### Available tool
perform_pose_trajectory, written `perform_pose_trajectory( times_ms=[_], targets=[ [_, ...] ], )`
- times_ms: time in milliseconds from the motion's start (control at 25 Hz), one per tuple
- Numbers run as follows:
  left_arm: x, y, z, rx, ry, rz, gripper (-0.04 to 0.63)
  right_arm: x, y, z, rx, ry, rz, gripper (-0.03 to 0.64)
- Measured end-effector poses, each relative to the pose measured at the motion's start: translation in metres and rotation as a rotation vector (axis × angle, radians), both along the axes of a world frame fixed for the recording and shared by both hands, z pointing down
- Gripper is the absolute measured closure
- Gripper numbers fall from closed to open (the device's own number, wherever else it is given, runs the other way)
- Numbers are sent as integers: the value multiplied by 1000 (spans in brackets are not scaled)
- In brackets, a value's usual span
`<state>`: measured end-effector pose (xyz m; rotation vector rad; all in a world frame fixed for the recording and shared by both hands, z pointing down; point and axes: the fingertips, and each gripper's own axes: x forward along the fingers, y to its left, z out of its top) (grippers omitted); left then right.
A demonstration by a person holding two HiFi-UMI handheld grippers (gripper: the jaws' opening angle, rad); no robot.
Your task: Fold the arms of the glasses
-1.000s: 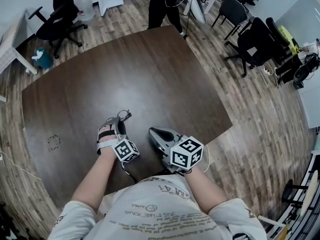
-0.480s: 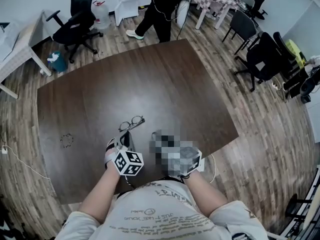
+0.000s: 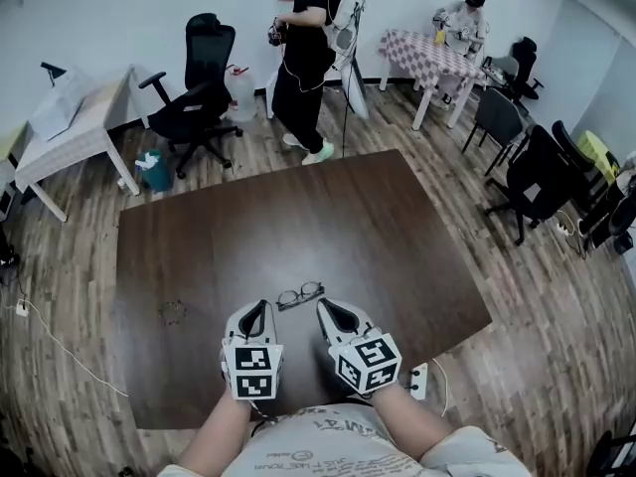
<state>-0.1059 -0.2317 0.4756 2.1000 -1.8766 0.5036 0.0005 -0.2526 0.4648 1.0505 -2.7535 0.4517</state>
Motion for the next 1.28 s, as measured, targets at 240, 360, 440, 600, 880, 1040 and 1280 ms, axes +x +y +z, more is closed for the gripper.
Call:
perform_pose_trajectory(
  times_ms=[240, 360, 440, 600, 880, 1040, 1280],
  targets=[
    [-27, 28, -26, 82, 31, -43, 580, -22, 12, -21, 47, -35, 34, 601],
    [-38, 37, -28, 106, 44, -40, 580, -34, 24, -22, 55, -34, 32, 602],
    [-39, 44, -27, 110, 48, -26, 580, -40, 34, -24, 61, -41, 35, 602],
    [-31, 62, -25, 117, 54, 30, 580, -45, 53, -29, 71, -57, 55, 601],
    [-47, 85, -31, 145, 67, 36, 580, -57, 78, -27, 75, -46, 64, 601],
    [-51, 103, -28, 136, 66, 41, 580, -61, 92, -28, 75, -52, 78, 601],
    [-53, 113, -20, 121, 75, 54, 580, -69, 105, -15, 50, -44, 75, 601]
  ],
)
